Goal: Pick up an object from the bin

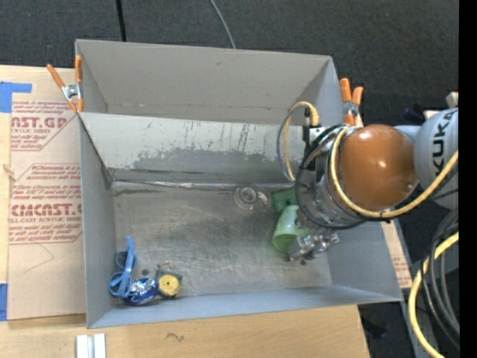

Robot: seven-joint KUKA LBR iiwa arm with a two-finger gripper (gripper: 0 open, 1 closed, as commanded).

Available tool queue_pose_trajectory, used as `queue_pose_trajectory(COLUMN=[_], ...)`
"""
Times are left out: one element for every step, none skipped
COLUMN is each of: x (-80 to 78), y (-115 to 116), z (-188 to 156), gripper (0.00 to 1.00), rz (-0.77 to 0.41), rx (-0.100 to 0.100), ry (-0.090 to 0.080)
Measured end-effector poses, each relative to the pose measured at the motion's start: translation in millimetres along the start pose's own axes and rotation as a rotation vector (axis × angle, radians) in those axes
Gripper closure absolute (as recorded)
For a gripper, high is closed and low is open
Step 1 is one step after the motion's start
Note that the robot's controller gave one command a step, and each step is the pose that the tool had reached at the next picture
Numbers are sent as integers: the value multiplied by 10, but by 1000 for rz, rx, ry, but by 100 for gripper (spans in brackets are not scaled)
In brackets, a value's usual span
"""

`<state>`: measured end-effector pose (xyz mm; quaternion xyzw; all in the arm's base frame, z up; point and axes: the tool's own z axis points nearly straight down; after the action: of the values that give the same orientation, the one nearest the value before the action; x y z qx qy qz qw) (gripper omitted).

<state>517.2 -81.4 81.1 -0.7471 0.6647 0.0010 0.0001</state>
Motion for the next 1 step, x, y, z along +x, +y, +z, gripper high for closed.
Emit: queue_pose_trajectory(x=[-22], y=[173], z=[-260], gripper=[100], rz=[141], rx=[0], ry=[-2])
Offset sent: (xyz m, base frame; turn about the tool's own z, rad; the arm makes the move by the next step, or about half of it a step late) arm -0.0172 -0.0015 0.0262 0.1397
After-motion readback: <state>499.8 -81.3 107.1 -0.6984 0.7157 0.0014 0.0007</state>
